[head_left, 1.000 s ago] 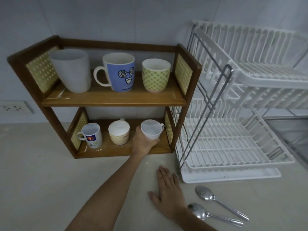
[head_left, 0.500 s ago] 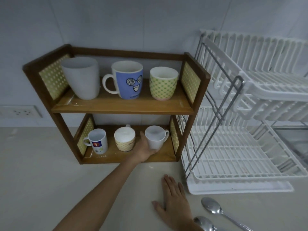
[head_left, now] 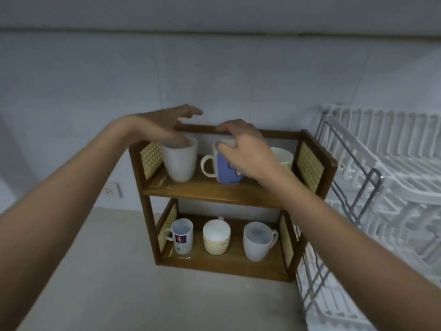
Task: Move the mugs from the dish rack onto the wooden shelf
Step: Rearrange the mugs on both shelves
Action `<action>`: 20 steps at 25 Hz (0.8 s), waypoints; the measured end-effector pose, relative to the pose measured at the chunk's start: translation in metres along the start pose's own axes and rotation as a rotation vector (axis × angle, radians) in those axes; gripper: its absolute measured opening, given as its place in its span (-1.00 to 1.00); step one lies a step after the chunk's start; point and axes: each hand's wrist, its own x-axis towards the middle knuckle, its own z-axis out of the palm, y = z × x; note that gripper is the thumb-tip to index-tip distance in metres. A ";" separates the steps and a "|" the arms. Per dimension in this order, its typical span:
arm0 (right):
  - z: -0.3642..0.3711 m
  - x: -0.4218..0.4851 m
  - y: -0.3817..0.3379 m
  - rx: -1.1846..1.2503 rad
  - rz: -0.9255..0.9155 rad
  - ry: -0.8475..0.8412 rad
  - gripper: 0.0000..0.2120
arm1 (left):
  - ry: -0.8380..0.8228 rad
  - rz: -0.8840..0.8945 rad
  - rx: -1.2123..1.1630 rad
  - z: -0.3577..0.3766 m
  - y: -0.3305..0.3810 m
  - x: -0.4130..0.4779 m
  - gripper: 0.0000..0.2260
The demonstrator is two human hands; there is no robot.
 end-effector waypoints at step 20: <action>-0.004 0.073 0.046 -0.373 0.051 -0.755 -0.14 | -0.185 -0.226 0.546 0.006 -0.011 0.036 -0.32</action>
